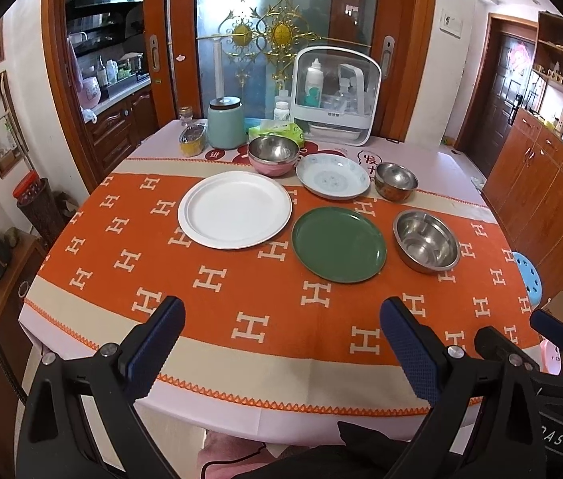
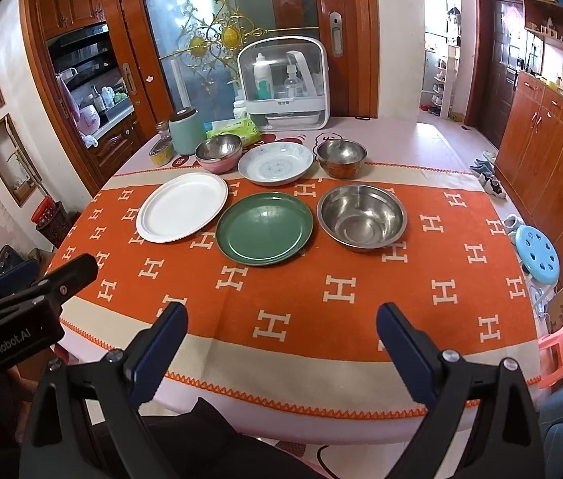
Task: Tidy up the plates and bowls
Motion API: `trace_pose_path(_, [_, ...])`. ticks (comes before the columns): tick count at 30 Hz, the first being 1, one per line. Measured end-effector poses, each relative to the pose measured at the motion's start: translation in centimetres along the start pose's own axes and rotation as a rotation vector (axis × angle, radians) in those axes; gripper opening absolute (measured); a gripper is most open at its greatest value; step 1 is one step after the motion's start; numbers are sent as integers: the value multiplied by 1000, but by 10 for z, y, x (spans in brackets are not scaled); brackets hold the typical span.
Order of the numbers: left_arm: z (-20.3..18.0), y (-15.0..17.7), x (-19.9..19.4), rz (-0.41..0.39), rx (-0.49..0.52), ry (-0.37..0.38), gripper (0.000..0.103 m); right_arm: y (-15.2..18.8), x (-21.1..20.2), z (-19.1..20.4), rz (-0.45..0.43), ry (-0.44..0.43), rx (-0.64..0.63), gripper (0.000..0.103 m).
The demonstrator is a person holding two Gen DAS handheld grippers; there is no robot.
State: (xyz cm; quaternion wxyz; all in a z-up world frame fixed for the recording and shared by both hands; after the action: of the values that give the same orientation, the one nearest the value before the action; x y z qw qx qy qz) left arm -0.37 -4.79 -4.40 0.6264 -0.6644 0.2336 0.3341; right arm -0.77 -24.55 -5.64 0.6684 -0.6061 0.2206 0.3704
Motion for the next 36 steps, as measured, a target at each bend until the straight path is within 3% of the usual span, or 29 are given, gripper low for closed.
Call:
trace_pose_path(8, [21, -9, 21, 55, 6, 23, 98, -13, 17, 17, 10, -15, 16, 96])
trace_pose_path(21, [72, -38, 72, 170, 41, 24, 98, -31, 71, 50, 81, -52, 153, 96])
trace_pose_path(36, [128, -74, 144, 304, 231, 104, 98, -41, 144, 87, 112, -34, 419, 96])
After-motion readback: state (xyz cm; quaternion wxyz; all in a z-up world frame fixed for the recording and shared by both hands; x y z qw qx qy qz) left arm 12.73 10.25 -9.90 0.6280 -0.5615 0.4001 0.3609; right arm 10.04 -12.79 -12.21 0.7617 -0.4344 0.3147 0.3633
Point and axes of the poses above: each gripper's, at about its wrist camera, not at the fingertips, and x roughly the way its jaws point, z to its left, y to its underside, the point moved 4 cm from there along x, roughly the way its jaws point, and after that the axes turned 5 degrees about -y, right-handed, at the moved point
